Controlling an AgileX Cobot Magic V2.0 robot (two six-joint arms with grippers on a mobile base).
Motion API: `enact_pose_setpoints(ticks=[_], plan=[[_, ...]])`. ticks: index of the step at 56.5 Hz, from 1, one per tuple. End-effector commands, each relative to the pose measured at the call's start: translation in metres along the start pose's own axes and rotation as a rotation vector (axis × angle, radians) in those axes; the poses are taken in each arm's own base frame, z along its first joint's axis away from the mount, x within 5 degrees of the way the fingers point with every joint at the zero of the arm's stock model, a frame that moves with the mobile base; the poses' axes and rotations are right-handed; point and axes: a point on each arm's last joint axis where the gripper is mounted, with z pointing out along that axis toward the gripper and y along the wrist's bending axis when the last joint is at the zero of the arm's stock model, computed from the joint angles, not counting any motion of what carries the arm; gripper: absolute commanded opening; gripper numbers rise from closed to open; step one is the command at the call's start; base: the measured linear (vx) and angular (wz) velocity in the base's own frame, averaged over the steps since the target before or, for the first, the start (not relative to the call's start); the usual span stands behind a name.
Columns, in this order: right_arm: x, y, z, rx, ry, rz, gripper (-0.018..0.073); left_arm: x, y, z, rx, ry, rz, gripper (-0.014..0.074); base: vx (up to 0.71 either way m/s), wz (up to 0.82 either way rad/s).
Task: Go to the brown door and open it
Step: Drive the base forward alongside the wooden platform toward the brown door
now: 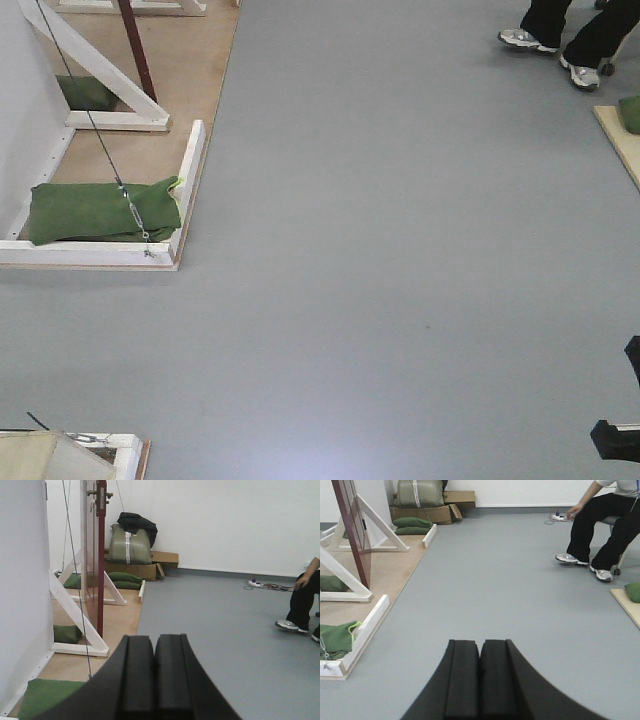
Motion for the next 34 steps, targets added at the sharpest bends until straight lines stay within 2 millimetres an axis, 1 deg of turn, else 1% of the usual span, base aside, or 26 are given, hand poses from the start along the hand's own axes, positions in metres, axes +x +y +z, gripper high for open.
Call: enact_pose_setpoints(ticks=[1,34], plan=[[-0.0063,-0.0005,-0.0005,0.006,-0.087,-0.007,0.0000,-0.0130,-0.0026,-0.0013,0.022,-0.099,-0.004,-0.0006,0.00,0.00],[-0.0063,-0.0005,-0.0005,0.006,-0.087,-0.007,0.0000,-0.0130,-0.0026,-0.0013,0.022,-0.099,-0.004,-0.0006,0.00,0.00]])
